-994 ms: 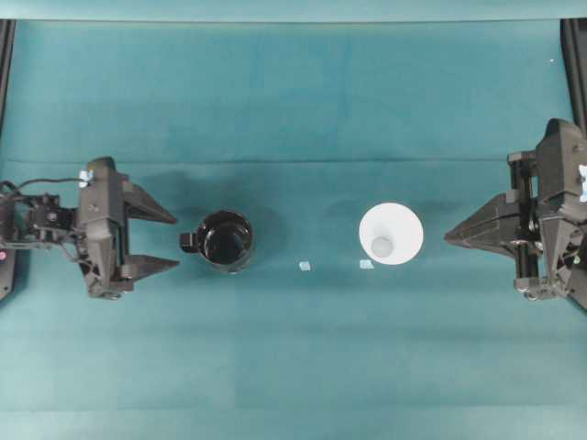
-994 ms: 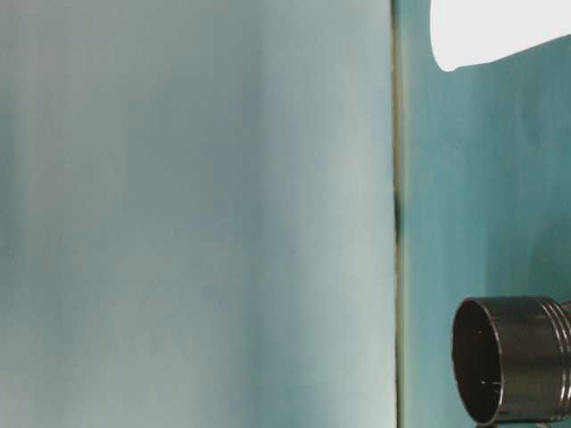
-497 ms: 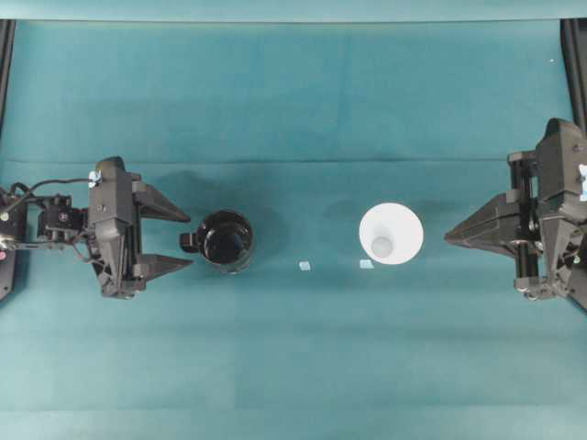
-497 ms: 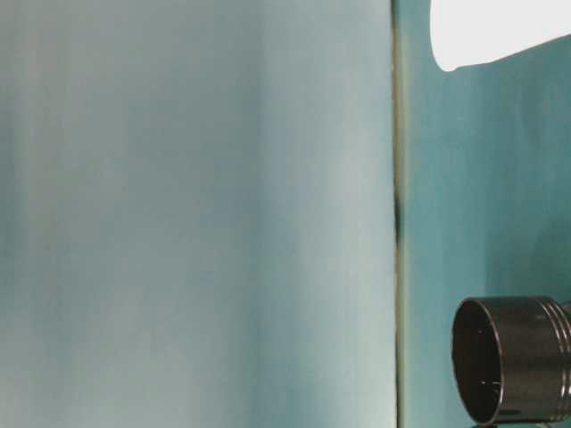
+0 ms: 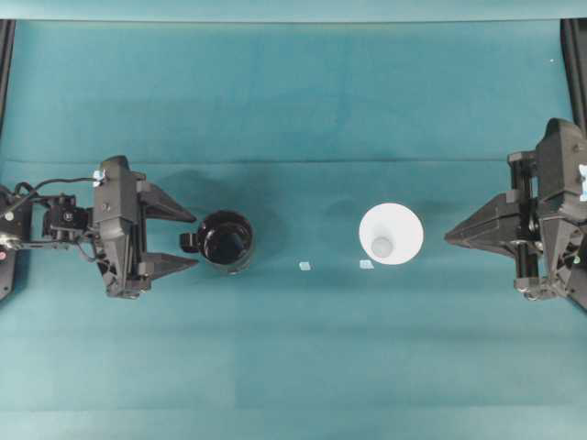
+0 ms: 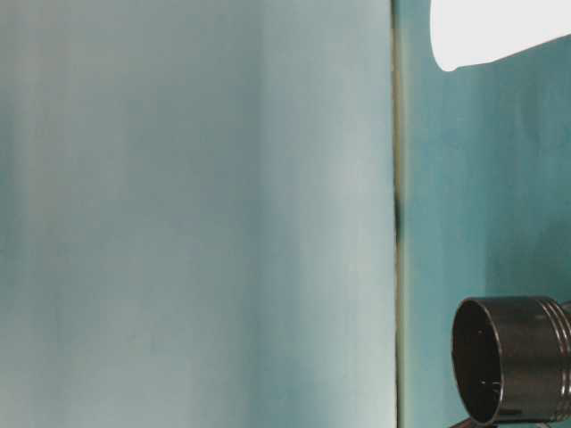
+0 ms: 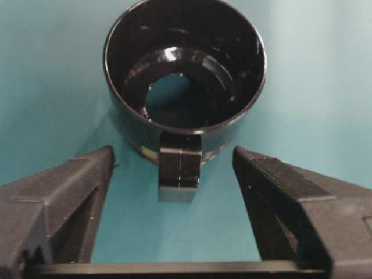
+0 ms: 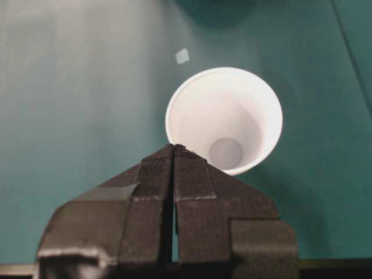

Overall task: Put the paper cup into the moved cup holder.
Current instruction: 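Move the open left gripper toward the black cup holder's handle, then grip the black holder's handle and push it right toward the white cup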

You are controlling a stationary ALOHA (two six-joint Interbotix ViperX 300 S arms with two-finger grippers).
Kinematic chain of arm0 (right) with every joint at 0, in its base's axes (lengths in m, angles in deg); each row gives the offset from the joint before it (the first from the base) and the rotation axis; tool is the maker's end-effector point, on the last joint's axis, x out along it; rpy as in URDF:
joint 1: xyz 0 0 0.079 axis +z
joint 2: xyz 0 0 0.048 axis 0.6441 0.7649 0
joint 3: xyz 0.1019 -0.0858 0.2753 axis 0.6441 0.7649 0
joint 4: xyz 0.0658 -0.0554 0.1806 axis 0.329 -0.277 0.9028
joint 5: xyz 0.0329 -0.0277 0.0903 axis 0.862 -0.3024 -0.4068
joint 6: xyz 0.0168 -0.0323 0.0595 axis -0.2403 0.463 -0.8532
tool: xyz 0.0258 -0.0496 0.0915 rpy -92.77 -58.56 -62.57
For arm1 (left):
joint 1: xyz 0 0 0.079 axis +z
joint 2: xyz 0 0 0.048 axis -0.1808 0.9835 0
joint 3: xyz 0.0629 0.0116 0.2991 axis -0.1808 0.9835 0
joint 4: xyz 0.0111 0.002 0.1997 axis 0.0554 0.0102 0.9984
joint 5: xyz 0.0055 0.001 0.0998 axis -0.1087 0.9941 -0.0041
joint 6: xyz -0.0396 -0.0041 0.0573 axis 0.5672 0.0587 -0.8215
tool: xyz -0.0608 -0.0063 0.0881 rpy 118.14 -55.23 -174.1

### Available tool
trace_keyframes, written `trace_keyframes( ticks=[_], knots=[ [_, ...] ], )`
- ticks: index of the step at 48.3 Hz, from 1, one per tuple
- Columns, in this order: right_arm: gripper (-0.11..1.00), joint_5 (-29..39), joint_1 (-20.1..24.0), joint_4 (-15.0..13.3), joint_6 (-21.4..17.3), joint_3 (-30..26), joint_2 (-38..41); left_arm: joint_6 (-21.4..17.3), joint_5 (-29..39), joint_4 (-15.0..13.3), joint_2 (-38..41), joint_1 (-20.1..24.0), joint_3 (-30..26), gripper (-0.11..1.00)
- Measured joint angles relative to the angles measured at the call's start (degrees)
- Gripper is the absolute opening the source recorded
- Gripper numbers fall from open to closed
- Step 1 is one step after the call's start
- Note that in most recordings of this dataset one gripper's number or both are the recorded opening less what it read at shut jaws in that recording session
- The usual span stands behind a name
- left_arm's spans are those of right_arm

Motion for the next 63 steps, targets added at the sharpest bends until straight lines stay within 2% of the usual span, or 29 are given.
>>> trace_keyframes(
  ticks=[5,15,17,45,63],
  knots=[
    [0.01,-0.09,0.0,0.09,0.0,0.0,0.0,0.0,0.0,0.09,0.0,-0.09,0.0,0.64],
    [0.01,0.0,0.0,0.09,0.0,0.0,0.09,-0.44,-0.09,0.09,0.0,-0.35,0.0,0.24],
    [0.01,0.0,0.0,0.09,0.0,0.0,0.0,-0.26,-0.26,0.09,0.09,-0.44,0.0,0.2],
    [0.01,0.0,0.0,0.0,0.0,0.0,0.0,-0.7,-3.08,0.09,-0.09,-0.88,-0.18,0.2],
    [0.01,0.0,0.0,0.09,0.0,0.0,0.18,-2.81,-3.69,0.09,2.2,-1.58,-7.47,0.2]
  ],
)
